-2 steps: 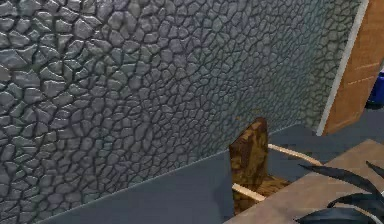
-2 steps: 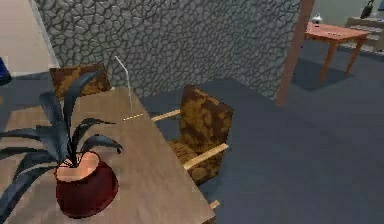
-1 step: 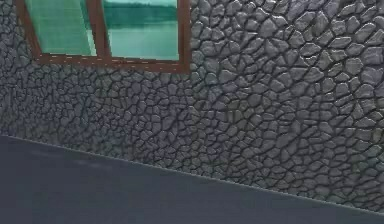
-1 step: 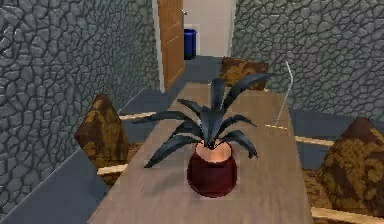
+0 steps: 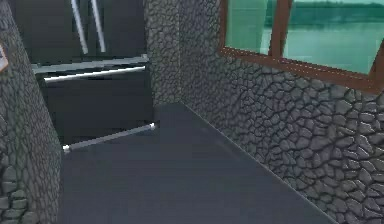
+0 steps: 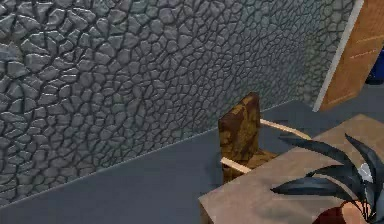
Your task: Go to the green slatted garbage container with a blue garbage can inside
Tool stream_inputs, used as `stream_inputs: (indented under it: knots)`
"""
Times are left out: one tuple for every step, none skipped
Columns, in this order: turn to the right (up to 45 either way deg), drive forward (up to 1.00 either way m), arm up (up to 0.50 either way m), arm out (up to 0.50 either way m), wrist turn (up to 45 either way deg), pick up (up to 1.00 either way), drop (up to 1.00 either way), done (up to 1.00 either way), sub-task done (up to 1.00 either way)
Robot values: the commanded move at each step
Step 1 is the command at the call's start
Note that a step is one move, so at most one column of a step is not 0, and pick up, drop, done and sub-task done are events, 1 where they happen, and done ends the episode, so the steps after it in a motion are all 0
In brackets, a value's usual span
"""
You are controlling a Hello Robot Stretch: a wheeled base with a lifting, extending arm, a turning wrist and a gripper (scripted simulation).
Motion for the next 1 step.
stream_inputs:
  knots:
    - [-27.0,0.00,0.00,0.00,0.0,0.00,0.00,0.00,0.00]
